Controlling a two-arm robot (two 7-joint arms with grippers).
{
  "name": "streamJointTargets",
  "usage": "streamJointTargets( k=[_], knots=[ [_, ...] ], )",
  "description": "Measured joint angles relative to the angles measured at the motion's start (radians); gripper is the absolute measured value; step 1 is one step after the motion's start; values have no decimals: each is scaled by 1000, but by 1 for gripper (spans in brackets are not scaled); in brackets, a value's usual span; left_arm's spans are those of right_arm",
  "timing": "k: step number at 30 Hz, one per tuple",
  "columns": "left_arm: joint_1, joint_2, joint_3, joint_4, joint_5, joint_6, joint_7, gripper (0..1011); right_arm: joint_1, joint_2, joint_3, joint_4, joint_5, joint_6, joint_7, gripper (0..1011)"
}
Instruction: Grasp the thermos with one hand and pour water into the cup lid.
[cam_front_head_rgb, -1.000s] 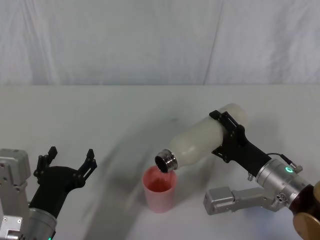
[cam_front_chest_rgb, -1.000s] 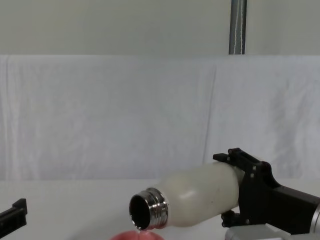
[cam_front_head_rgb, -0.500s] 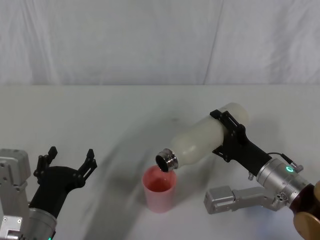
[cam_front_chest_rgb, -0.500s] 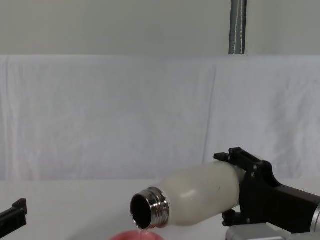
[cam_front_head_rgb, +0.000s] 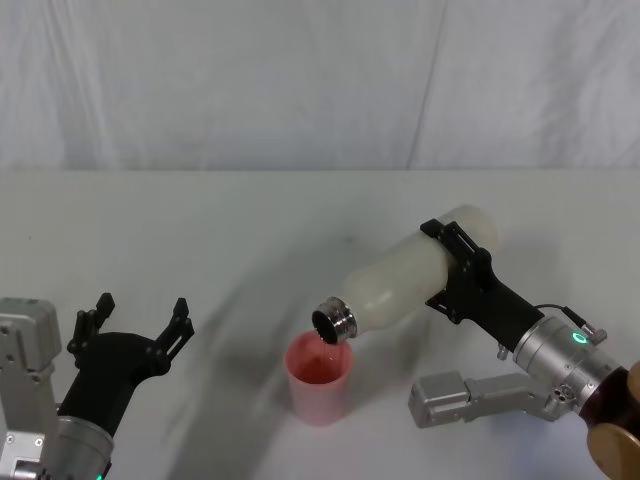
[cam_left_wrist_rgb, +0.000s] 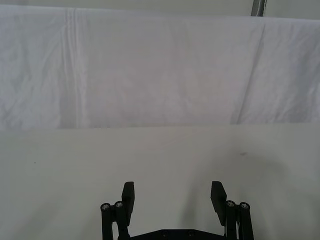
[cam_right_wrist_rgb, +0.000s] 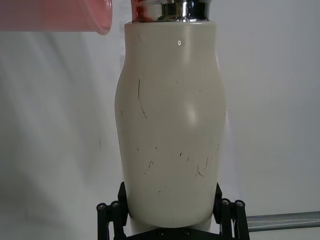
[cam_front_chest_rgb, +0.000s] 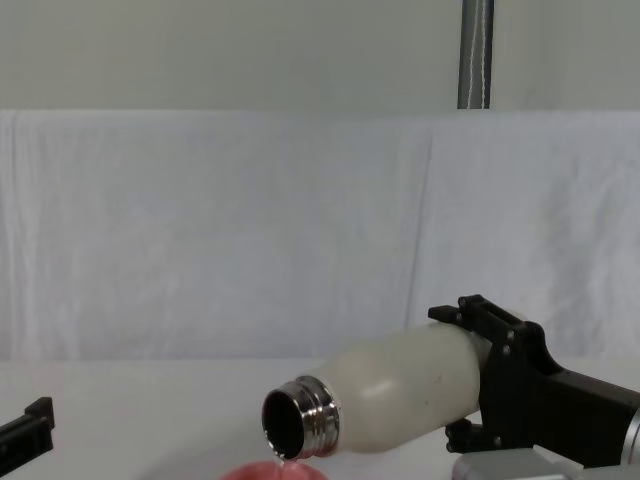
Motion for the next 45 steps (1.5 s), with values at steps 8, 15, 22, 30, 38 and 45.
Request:
streamJointTargets(
  k=[8, 15, 22, 30, 38, 45],
  knots=[
    [0, 0, 0, 0, 0, 0, 0, 1001, 2, 1, 0, 2, -2, 1, -1, 958],
    [0, 0, 0, 0, 0, 0, 0, 1001, 2, 2, 0, 3, -2, 1, -1, 958],
    [0, 0, 0, 0, 0, 0, 0, 1001, 2, 4, 0, 3, -3, 1, -1, 958],
    [0, 0, 0, 0, 0, 0, 0, 1001, 3, 5, 1, 2, -3, 1, -1, 958],
    [0, 0, 0, 0, 0, 0, 0, 1001, 4, 4, 1, 3, -4, 1, -3, 958],
    [0, 0, 0, 0, 0, 0, 0, 1001, 7, 4, 0, 7, -7, 1, -6, 958]
  ],
)
